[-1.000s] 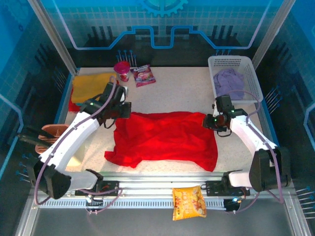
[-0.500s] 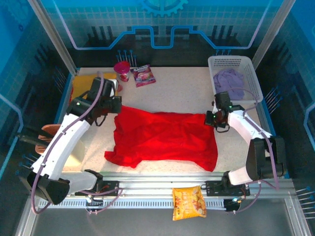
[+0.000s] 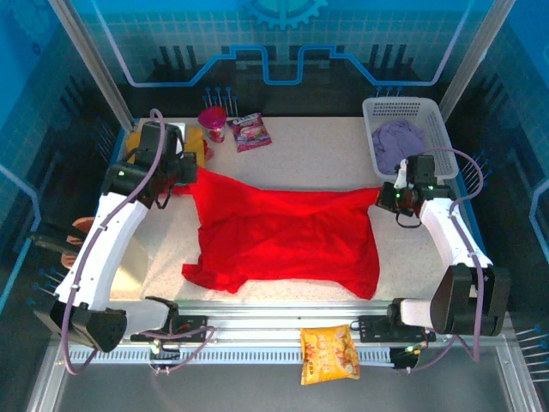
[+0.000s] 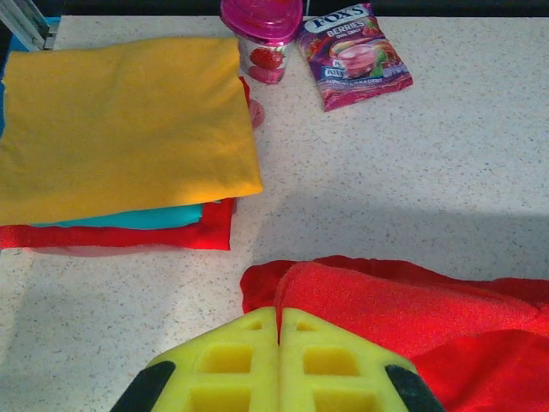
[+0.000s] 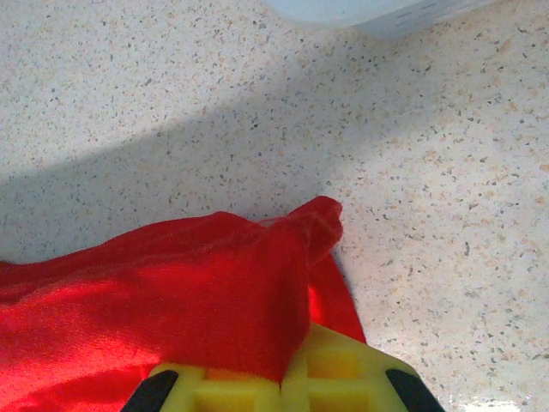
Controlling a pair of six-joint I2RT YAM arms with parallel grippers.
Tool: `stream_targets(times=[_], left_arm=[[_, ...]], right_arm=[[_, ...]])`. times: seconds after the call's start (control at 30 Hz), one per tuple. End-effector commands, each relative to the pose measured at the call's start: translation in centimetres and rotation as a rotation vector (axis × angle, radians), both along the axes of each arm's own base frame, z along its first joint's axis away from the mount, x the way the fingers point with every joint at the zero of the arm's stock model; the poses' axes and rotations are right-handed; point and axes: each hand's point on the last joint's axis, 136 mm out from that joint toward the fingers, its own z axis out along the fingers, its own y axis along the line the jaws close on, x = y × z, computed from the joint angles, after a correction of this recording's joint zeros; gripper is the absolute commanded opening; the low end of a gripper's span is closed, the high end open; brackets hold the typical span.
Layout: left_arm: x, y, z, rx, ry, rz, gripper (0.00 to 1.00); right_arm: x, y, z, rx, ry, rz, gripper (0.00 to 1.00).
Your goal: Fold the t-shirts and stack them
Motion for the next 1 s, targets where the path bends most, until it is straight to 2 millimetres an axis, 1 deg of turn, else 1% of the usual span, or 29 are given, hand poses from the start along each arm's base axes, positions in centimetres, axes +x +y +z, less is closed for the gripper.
stream_targets(times=[0.0, 0.1, 0.2, 0.27, 0.33, 0.37, 0.4, 0.43, 0.5, 0.53, 0.6, 0.63, 0.67, 0.73, 0.77, 0.8, 0.9, 0.97], left_arm=[[0.8, 1.8, 1.6, 0.050, -0.049, 0.043, 0.00], [0.8, 3.2, 1.7, 0.054, -0.045, 0.095, 0.00], [0.6, 3.8, 1.7, 0.050, -0.047, 0.113, 0.00], [0.4, 4.1, 1.7, 0.058, -0.051, 0.118, 0.00], [0.2, 4.1, 1.8, 0.059, -0.061, 0.118, 0.00], [0.0, 4.1, 2.0, 0.056, -0.071, 0.111, 0.00], [-0.1, 4.0, 2.0, 0.056, -0.077, 0.104, 0.00], [-0.3, 3.9, 2.1, 0.054, -0.089, 0.097, 0.00], [-0.6, 3.9, 2.0, 0.057, -0.103, 0.088, 0.00], [-0.9, 3.9, 2.0, 0.060, -0.106, 0.086, 0.00], [-1.3, 4.0, 1.7, 0.064, -0.105, 0.085, 0.00], [-1.5, 4.1, 1.5, 0.064, -0.106, 0.086, 0.00], [-1.6, 4.1, 1.2, 0.065, -0.101, 0.085, 0.00], [-1.8, 4.0, 0.8, 0.063, -0.088, 0.084, 0.00], [-1.8, 3.9, 0.6, 0.058, -0.081, 0.080, 0.00], [-1.9, 3.8, 0.4, 0.051, -0.077, 0.076, 0.00], [-1.9, 3.3, 0.0, 0.023, -0.071, 0.059, 0.00], [-2.0, 2.8, 0.0, -0.002, -0.081, 0.043, 0.00]], right_arm=[[-0.6, -0.1, 1.1, -0.002, -0.024, 0.015, 0.00], [-0.6, -0.1, 2.4, -0.008, -0.072, 0.016, 0.00], [-1.4, 0.0, 2.6, -0.004, -0.079, 0.011, 0.00], [-2.6, 0.7, 1.7, 0.025, -0.041, 0.017, 0.00], [-3.9, 0.9, 0.5, 0.026, 0.019, 0.013, 0.00], [-4.7, 0.9, -0.1, 0.026, 0.048, 0.005, 0.01], [-5.0, 1.0, -0.2, 0.032, 0.055, -0.004, 0.04], [-6.2, 1.3, -1.5, 0.049, 0.098, -0.011, 0.06], [-7.4, 1.7, -2.8, 0.089, 0.142, -0.033, 0.07], [-8.1, 1.9, -3.5, 0.105, 0.170, -0.050, 0.12], [-9.2, 1.5, -4.6, 0.099, 0.212, -0.089, 0.27], [-9.6, 0.9, -5.0, 0.072, 0.220, -0.114, 0.35], [-9.7, 0.3, -5.0, 0.048, 0.217, -0.138, 0.45], [-9.6, -0.4, -4.5, 0.031, 0.189, -0.165, 0.65], [-9.4, -0.4, -4.1, 0.042, 0.163, -0.165, 0.77], [-9.1, -0.2, -3.7, 0.062, 0.137, -0.161, 0.83], [-7.7, 1.3, -2.6, 0.167, 0.060, -0.106, 0.84], [-6.6, 2.9, -2.3, 0.250, 0.033, -0.032, 0.80]])
